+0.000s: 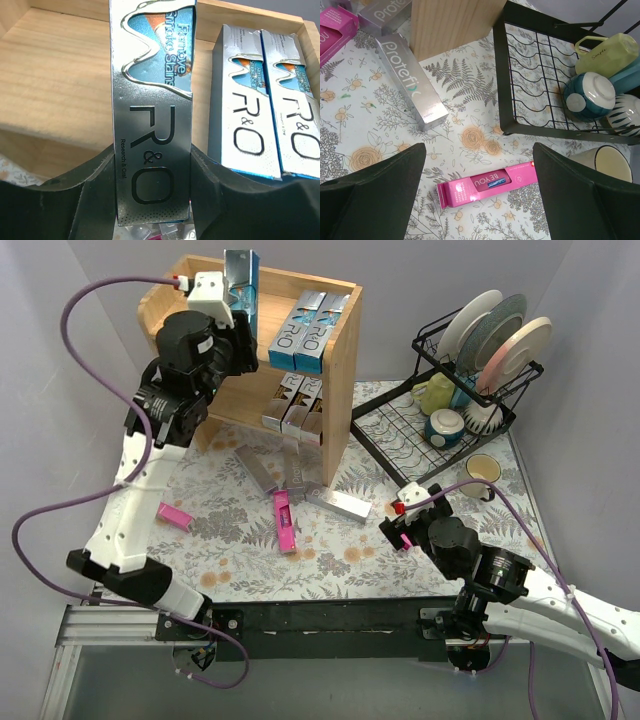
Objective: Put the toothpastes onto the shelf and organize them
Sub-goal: Place the toothpaste on the shelf.
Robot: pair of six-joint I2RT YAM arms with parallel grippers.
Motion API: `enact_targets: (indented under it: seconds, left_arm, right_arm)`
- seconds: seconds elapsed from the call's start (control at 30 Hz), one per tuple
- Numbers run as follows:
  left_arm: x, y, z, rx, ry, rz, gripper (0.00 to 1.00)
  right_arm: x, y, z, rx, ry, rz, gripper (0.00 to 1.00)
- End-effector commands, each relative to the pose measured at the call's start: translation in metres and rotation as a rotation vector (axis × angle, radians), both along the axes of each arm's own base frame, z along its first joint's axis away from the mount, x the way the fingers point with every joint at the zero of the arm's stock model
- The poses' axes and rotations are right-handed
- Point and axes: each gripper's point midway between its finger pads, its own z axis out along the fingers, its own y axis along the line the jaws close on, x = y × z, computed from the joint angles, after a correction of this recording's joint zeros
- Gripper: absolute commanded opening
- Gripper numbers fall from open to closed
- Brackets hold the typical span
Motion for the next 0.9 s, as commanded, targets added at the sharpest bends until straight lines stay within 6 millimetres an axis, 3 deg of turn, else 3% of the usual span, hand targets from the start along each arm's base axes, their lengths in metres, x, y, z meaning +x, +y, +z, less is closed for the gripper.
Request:
enact_targets:
  seconds: [0.0,0.23,0.43,0.53,0.67,0.7,0.87]
  left_arm:
    - [0.0,-0.007,0.047,0.028,-0.147,-0.067,0.44]
    - [0.025,-0.016,0.038,0.038,-0.118,-0.101,0.55]
    - [0.033,-0.015,0.028,0.016,-0.092,-0.103,0.71]
    - [0.036,-0.006,0.029,-0.011,-0.109,-0.069,0.72]
    - [0.043,0.015,0.042,-0.194,-0.135,-0.048,0.72]
    - [0.048,0.034,0.043,-0.229,-0.141,-0.024,0.71]
    - [0.053,0.017,0.046,-0.35,-0.139,-0.177,0.71]
  right_arm:
    - [0.003,0.0,0.007,0.044,-0.022,-0.021,0.96]
    - [0.004,0.001,0.004,0.033,-0.016,-0.019,0.96]
    - [0.004,0.003,0.002,0.024,-0.01,-0.016,0.96]
    - [0.004,0.003,0.001,0.018,-0.009,-0.017,0.96]
    - [0.004,0.004,0.0,0.016,-0.007,-0.013,0.96]
    - [0.004,0.003,0.0,0.015,-0.006,-0.013,0.96]
    - [0.004,0.004,-0.001,0.012,-0.004,-0.013,0.96]
